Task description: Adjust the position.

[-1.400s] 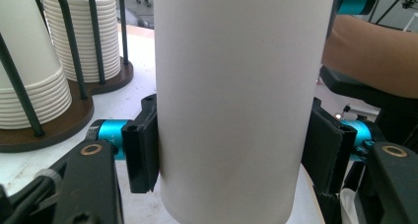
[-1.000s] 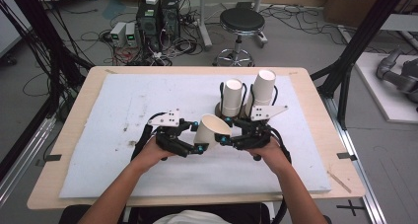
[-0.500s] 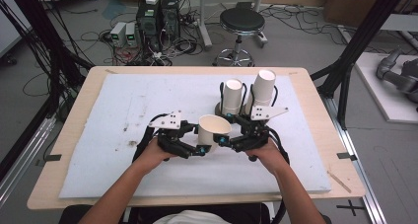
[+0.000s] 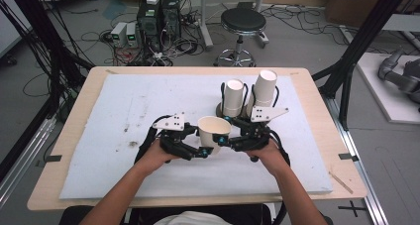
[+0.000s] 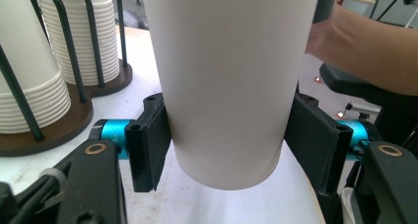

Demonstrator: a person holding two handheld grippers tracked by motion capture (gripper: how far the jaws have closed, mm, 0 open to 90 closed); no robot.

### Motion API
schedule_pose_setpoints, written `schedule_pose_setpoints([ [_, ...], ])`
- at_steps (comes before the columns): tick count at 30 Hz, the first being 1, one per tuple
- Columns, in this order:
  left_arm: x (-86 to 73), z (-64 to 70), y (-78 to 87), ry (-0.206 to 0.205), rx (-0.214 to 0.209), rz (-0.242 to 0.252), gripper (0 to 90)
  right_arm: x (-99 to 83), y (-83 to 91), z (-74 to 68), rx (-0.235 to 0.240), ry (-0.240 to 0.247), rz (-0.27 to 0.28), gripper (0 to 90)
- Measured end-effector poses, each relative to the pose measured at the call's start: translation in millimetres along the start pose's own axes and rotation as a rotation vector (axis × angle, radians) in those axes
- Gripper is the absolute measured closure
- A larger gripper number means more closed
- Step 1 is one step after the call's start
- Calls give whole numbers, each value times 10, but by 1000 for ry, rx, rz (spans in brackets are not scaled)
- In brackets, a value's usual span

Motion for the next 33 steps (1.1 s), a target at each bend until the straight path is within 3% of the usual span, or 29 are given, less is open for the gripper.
schedule_pose_setpoints([
  [4, 19, 3, 20, -2, -1, 23, 358, -9, -35, -4, -9, -31, 48, 196],
  [6, 20, 17, 10, -4, -8, 28, 358, -27, -63, -3, -7, -39, 45, 195],
  [13, 33, 39, -3, -10, -26, 44, 357, -52, -140, -10, 9, -31, 34, 202],
  [15, 33, 37, -1, -5, -23, 45, 357, -62, -140, -9, 18, -22, 44, 279],
  [20, 33, 33, -3, 0, -19, 46, 356, -57, -135, -21, 19, 11, 51, 356],
  [26, -17, -10, -5, 9, 54, -21, 284, -48, -96, -17, -58, 67, 10, 376],
  [33, -44, -177, 235, 54, 170, 21, 275, -36, 70, 52, -161, 80, 6, 389],
])
Point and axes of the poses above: each handheld gripper's, and its own axes: y roughly backward along the jaws, x roughly out of its top, z roughly to its right, the point moved 1 cm from there along -y, roughly forward along the jaws, and after that the axes turned 10 degrees about x, right-handed, at the moved point
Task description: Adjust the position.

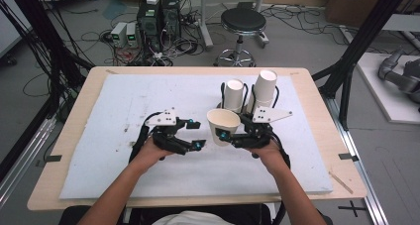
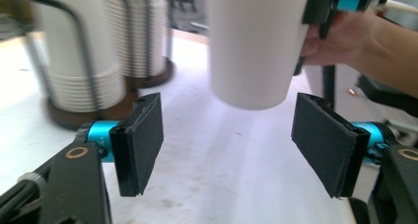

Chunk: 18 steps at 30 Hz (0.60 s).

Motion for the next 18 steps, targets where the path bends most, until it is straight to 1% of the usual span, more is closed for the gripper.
schedule_pose_setpoints([
  [2, -3, -70, 89, 14, 47, 18, 254, -3, 28, 26, -20, 1, -4, 391],
  [5, -21, -193, 225, 62, 115, 50, 199, -4, 44, 47, -38, -2, -4, 391],
  [11, -73, -400, 478, 96, 222, 72, 190, -19, 39, 85, -54, 6, -21, 391],
  [14, -90, -461, 564, 110, 259, 82, 190, -25, 26, 84, -51, 4, -33, 390],
  [16, -99, -480, 593, 122, 270, 91, 190, -20, 23, 65, -43, 11, -31, 388],
  [18, -100, -488, 597, 122, 271, 95, 190, -14, 30, 56, -38, 16, -23, 387],
])
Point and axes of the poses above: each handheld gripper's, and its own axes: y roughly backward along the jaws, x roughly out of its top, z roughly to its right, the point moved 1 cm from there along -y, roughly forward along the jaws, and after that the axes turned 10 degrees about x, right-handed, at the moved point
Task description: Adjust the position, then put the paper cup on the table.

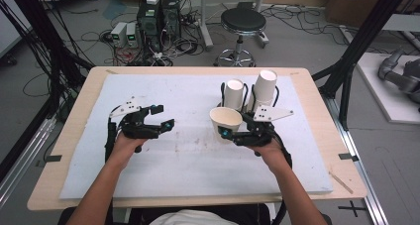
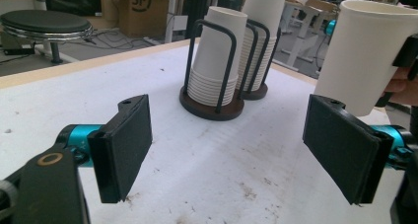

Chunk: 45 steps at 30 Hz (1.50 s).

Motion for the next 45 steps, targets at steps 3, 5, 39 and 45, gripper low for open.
schedule_pose_setpoints([
  [3, -2, -7, -9, 4, 3, 0, 190, -5, 16, 12, -1, -4, -1, 387],
  [5, -3, -10, -3, 2, 4, -5, 190, -9, 29, 18, -8, -9, 1, 387],
  [39, -165, -174, 124, 1, 138, -11, 190, -407, 984, 304, -246, -60, 23, 382],
  [45, -189, -174, 87, 1, 136, -24, 190, -571, 1185, 431, -329, -93, 20, 379],
])
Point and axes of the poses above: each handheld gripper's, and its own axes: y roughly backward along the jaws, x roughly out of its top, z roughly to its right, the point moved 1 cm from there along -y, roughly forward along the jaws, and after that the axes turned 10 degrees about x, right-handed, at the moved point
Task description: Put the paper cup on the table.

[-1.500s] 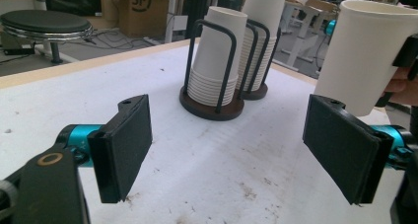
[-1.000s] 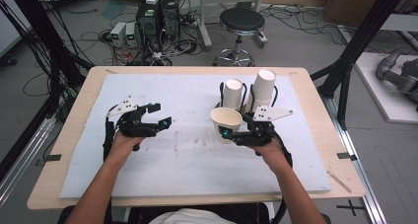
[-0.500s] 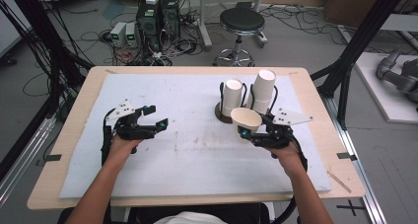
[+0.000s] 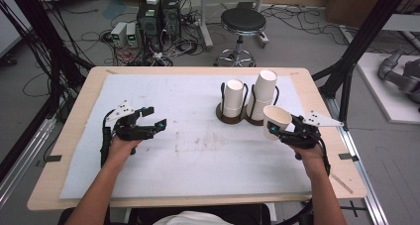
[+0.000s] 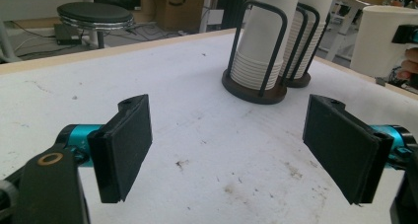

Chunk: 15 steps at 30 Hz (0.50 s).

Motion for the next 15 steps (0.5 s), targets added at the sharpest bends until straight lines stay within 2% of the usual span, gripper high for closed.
schedule_pose_setpoints([
  [3, -2, 7, -8, -5, 0, -1, 190, -77, 18, 62, -18, -21, -40, 379],
  [9, -2, 1, -3, -3, 0, -1, 190, -180, 31, 100, -35, -23, -119, 379],
  [15, -6, 14, -15, -13, -1, -11, 191, -293, 79, 165, -47, -53, -139, 373],
])
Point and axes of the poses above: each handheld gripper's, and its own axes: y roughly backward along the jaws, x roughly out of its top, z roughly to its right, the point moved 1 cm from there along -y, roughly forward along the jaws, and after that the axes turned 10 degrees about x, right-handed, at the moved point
